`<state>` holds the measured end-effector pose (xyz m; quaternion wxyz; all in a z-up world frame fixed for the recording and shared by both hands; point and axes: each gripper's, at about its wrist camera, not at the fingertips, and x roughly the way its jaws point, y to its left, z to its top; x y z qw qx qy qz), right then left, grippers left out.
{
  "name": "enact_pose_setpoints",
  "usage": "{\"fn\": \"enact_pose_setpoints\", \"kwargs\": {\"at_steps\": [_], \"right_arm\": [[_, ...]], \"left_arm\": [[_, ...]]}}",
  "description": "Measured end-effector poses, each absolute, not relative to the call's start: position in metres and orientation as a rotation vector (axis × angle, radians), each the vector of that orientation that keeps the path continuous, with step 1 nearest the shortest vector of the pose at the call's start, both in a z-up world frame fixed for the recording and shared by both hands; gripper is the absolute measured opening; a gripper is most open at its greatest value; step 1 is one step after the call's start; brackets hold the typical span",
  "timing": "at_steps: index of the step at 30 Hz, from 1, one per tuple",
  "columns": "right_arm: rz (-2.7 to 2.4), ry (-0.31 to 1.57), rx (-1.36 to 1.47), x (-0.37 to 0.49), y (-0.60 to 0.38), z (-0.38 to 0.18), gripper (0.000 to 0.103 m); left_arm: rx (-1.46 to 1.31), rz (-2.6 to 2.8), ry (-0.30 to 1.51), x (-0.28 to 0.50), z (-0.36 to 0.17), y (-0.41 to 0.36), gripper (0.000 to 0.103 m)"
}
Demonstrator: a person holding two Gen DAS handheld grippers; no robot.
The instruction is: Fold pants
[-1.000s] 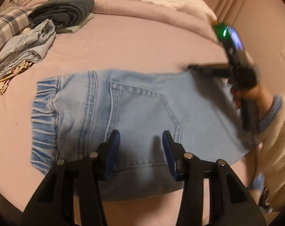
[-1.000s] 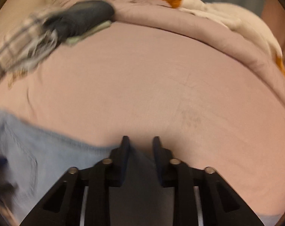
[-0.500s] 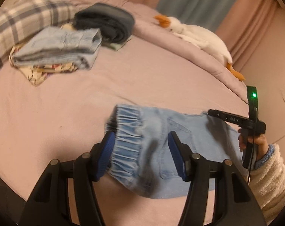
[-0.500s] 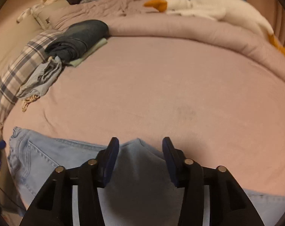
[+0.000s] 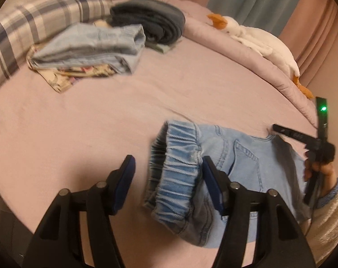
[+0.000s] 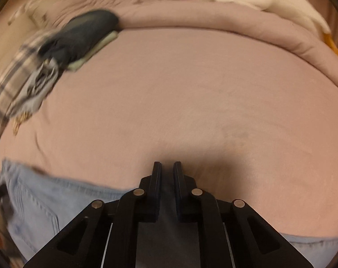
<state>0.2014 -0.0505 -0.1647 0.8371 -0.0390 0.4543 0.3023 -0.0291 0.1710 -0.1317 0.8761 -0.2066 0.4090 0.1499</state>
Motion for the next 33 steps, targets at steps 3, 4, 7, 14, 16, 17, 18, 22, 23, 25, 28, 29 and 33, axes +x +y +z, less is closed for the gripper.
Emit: {"fn": "enact_pose_setpoints", "kwargs": {"at_steps": [3,4,7,14,16,17,18,22,23,25,28,29,33], "right_arm": [[0.597,0.899,-0.058,0.191,-0.067,-0.148,0.019],[0.595,0.875,-0.052,0.186,-0.074,-0.142,0.031],[0.606,0.82,-0.04,0.167,-0.094,-0.131,0.052],[0.653,0.835,-0.069,0.112,-0.105,-0.137,0.052],[0.67,0.839,-0.085,0.094,-0.105,-0.142,0.052],[0.679,0.84,-0.089,0.086,-0.103,-0.145,0.052],[0.687,0.839,-0.096,0.079,-0.1,-0.147,0.052],[0.708,0.844,-0.122,0.062,-0.09,-0.154,0.052],[0.704,0.844,-0.138,0.06,-0.087,-0.155,0.052],[0.698,0.859,-0.181,0.061,-0.077,-0.16,0.052],[0.716,0.942,-0.185,0.066,-0.071,-0.174,0.053],[0.718,0.958,-0.174,0.068,-0.071,-0.178,0.055],[0.743,0.956,-0.136,0.067,-0.077,-0.178,0.06]], "left_arm": [[-0.39,0.349,0.823,-0.037,-0.122,0.17,0.069],[-0.369,0.378,0.813,-0.038,-0.119,0.17,0.071],[-0.368,0.413,0.796,-0.042,-0.115,0.176,0.076],[-0.341,0.289,0.74,-0.044,-0.095,0.146,0.076],[-0.314,0.216,0.73,-0.04,-0.09,0.129,0.076],[-0.297,0.173,0.728,-0.038,-0.088,0.118,0.076],[-0.284,0.14,0.73,-0.035,-0.088,0.11,0.076],[-0.227,0.039,0.77,-0.021,-0.098,0.078,0.075],[-0.211,0.017,0.784,-0.017,-0.101,0.07,0.075],[-0.167,-0.016,0.815,-0.011,-0.11,0.053,0.075],[-0.106,-0.033,0.882,-0.001,-0.13,0.038,0.075],[-0.098,-0.046,0.916,0.003,-0.138,0.034,0.075],[-0.014,-0.06,1.013,0.014,-0.17,0.024,0.077]]}}
